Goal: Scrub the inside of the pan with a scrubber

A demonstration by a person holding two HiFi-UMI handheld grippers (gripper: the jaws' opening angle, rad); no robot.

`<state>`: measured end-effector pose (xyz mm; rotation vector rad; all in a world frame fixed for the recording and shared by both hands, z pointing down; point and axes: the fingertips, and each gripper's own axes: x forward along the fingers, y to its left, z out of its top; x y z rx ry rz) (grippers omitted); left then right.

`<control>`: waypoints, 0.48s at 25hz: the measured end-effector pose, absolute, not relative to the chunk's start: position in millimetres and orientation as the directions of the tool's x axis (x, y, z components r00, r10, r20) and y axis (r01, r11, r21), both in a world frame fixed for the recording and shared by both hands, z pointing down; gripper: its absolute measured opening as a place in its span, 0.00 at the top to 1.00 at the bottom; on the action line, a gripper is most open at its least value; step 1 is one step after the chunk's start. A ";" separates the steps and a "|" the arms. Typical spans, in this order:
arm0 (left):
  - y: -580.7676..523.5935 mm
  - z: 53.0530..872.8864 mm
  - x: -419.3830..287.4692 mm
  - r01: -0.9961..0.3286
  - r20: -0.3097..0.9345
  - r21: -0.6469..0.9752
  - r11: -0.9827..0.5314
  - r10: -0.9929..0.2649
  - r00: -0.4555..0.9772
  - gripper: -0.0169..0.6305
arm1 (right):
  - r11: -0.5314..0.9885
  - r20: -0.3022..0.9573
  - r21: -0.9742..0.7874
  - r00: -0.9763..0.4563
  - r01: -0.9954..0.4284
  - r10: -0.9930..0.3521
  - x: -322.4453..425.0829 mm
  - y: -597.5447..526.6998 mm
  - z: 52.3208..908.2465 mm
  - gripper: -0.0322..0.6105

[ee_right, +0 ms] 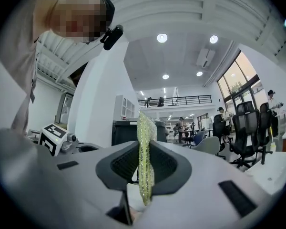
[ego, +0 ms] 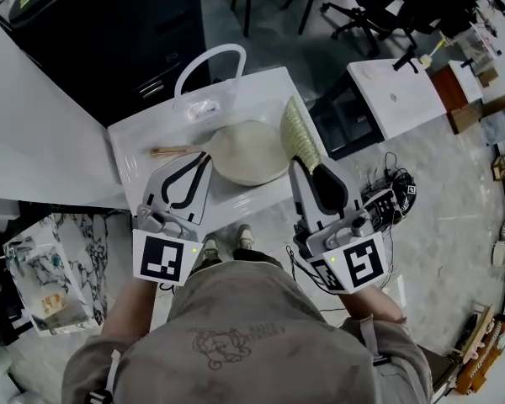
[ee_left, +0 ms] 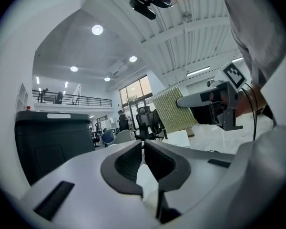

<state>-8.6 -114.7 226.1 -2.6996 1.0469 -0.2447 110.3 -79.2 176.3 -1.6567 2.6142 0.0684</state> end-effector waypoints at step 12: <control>-104.0 223.9 1.6 -0.646 0.070 -0.332 -0.687 -0.701 0.709 0.93 | 0.427 -0.045 0.007 -0.427 -0.904 -0.903 119.0 -71.2 185.1 0.85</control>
